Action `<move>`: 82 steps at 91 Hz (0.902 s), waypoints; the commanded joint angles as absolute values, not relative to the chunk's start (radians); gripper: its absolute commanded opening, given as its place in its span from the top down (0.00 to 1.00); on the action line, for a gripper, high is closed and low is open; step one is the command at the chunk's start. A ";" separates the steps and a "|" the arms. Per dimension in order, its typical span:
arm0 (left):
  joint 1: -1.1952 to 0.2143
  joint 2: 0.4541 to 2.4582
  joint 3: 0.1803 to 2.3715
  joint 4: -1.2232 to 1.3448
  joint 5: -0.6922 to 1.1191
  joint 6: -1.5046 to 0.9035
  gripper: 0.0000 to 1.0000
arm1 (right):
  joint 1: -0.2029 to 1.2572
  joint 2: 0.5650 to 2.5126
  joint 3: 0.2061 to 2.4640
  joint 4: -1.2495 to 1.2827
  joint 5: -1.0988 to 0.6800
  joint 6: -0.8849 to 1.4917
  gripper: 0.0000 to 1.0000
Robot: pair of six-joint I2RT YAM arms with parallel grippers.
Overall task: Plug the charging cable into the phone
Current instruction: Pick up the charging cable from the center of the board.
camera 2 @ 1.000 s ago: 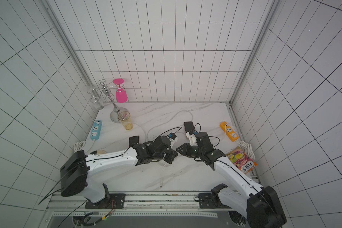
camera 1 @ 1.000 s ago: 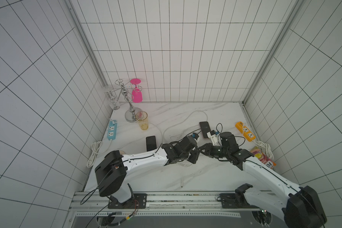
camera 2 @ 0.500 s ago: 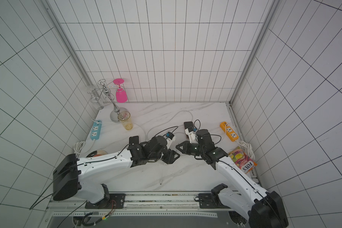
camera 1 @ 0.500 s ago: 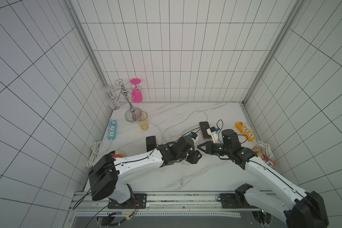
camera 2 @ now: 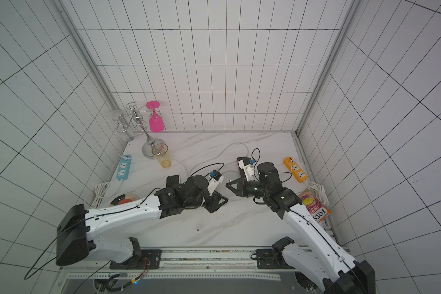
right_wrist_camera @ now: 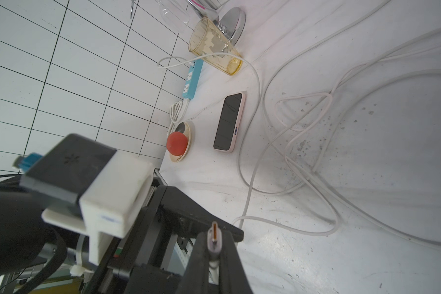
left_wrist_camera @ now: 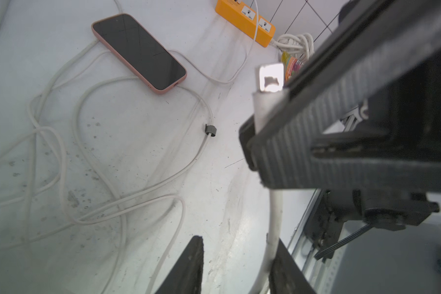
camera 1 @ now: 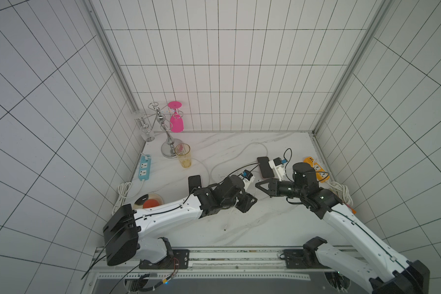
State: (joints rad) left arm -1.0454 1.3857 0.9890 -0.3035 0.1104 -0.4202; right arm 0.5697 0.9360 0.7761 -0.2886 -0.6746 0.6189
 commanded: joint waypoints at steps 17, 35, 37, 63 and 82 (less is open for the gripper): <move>-1.052 1.361 0.940 -0.242 0.138 -0.415 0.83 | 0.571 0.941 0.829 -0.300 -0.694 0.613 1.00; -1.052 1.374 0.961 -0.260 0.109 -0.427 1.00 | 0.571 0.936 0.826 -0.304 -0.648 0.598 0.75; -1.051 1.372 0.963 -0.260 0.097 -0.430 1.00 | 0.571 0.927 0.820 -0.304 -0.636 0.593 0.68; -1.051 1.369 0.971 -0.219 0.055 -0.459 1.00 | 0.578 0.841 0.707 -0.205 -0.656 0.612 0.51; -1.052 1.391 0.982 -0.202 0.074 -0.472 1.00 | 0.591 0.849 0.673 -0.143 -0.657 0.616 0.53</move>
